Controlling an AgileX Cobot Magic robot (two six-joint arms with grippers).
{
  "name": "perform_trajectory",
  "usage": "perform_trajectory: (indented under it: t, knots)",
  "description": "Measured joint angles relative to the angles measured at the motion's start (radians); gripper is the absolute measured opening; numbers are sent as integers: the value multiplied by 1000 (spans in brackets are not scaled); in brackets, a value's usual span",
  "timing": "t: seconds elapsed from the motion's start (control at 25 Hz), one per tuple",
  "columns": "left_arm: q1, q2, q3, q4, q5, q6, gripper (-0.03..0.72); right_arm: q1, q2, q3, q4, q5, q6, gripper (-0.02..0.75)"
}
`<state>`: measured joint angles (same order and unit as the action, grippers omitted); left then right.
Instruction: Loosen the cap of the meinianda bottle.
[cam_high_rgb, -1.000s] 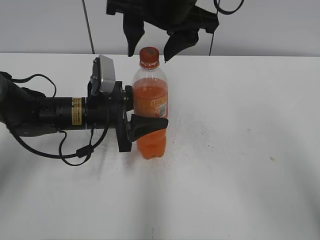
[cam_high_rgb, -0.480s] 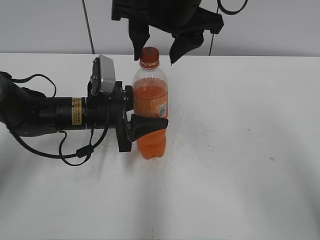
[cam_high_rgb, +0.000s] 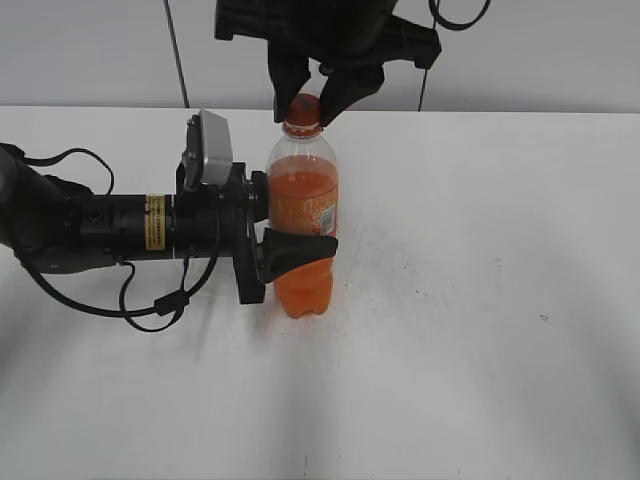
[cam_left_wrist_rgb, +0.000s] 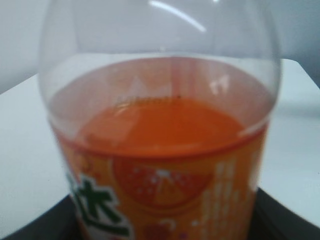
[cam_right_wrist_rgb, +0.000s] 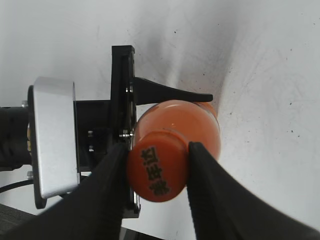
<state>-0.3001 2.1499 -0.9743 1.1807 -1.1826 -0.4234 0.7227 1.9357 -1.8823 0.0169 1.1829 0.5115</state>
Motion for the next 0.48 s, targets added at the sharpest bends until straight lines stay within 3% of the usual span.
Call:
perform_trajectory:
  t: [0.28, 0.48]
  knots:
    - [-1, 0, 0, -2, 1, 0, 419, 0, 0, 0, 4, 0, -79, 274]
    - [-1, 0, 0, 4, -1, 3, 419, -1, 0, 0, 50, 0, -421, 274]
